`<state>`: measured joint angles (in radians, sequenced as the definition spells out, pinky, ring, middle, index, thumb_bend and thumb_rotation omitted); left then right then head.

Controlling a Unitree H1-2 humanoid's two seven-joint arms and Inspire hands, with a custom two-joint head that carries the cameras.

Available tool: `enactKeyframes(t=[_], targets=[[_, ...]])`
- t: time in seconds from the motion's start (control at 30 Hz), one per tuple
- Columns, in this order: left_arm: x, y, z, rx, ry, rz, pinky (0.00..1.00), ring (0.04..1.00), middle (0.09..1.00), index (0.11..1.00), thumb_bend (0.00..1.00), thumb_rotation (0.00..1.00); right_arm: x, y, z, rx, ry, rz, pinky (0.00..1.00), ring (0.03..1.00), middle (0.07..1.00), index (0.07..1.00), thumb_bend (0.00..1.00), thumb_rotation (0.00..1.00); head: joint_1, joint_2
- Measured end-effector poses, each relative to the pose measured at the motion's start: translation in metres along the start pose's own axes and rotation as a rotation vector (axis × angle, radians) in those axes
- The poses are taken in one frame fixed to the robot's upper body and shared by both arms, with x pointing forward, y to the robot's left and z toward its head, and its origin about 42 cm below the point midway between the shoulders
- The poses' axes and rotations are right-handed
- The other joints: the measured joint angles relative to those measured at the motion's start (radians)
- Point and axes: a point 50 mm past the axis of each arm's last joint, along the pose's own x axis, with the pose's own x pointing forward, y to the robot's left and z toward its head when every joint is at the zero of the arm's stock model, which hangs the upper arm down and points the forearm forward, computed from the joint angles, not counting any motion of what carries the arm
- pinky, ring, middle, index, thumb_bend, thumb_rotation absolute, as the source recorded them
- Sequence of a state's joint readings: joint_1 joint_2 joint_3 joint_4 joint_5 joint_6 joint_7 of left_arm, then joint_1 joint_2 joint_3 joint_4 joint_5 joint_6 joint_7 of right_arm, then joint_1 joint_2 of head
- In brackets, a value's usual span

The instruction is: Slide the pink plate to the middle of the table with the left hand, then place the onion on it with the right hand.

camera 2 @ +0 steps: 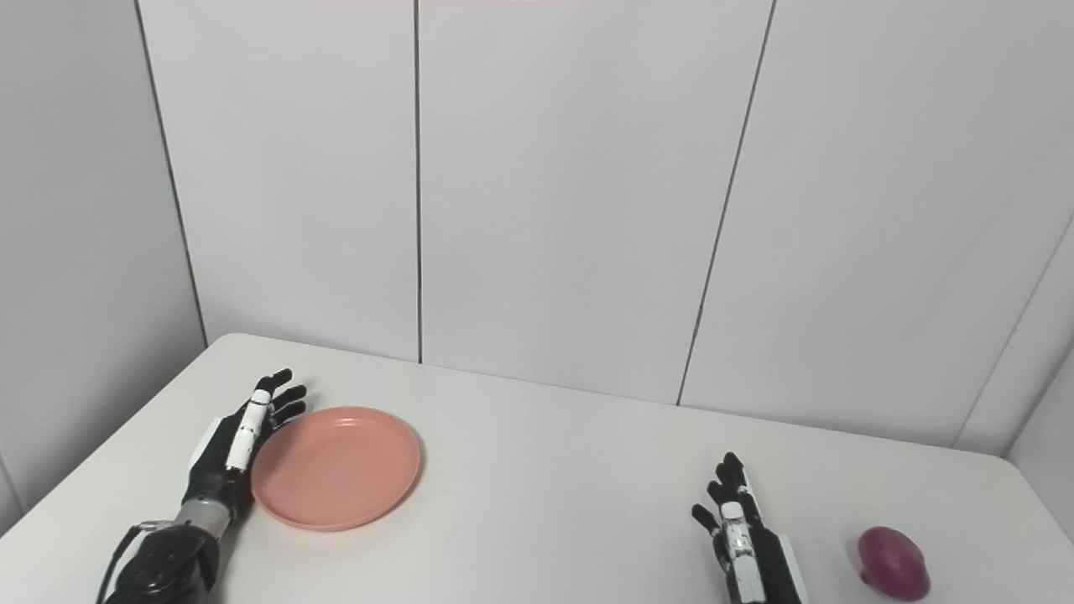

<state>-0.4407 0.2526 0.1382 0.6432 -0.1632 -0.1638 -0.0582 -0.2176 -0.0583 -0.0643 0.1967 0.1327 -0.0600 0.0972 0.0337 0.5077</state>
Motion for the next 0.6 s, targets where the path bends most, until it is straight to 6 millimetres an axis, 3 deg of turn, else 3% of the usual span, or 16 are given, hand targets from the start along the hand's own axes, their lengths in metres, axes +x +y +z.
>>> enactKeyframes(t=[0.23,0.5,0.6], targets=[[0.000,-0.013,0.001,0.018,0.002,-0.005,0.86,0.871,0.871,0.885,0.54,1.00,0.000,0.002,0.000,-0.018,0.003,0.001,1.00,0.983,0.987,1.000,0.52,0.90,0.002,0.002],[-0.011,-0.055,0.001,0.019,0.000,-0.065,0.88,0.894,0.895,0.910,0.53,1.00,0.000,0.002,0.000,-0.015,0.002,0.000,1.00,0.984,0.990,1.000,0.53,0.89,0.005,-0.003],[-0.015,-0.062,0.002,0.008,-0.002,-0.076,0.89,0.902,0.904,0.918,0.54,1.00,0.000,0.003,0.000,-0.014,0.002,0.001,1.00,0.983,0.989,1.000,0.52,0.89,0.005,-0.002]])
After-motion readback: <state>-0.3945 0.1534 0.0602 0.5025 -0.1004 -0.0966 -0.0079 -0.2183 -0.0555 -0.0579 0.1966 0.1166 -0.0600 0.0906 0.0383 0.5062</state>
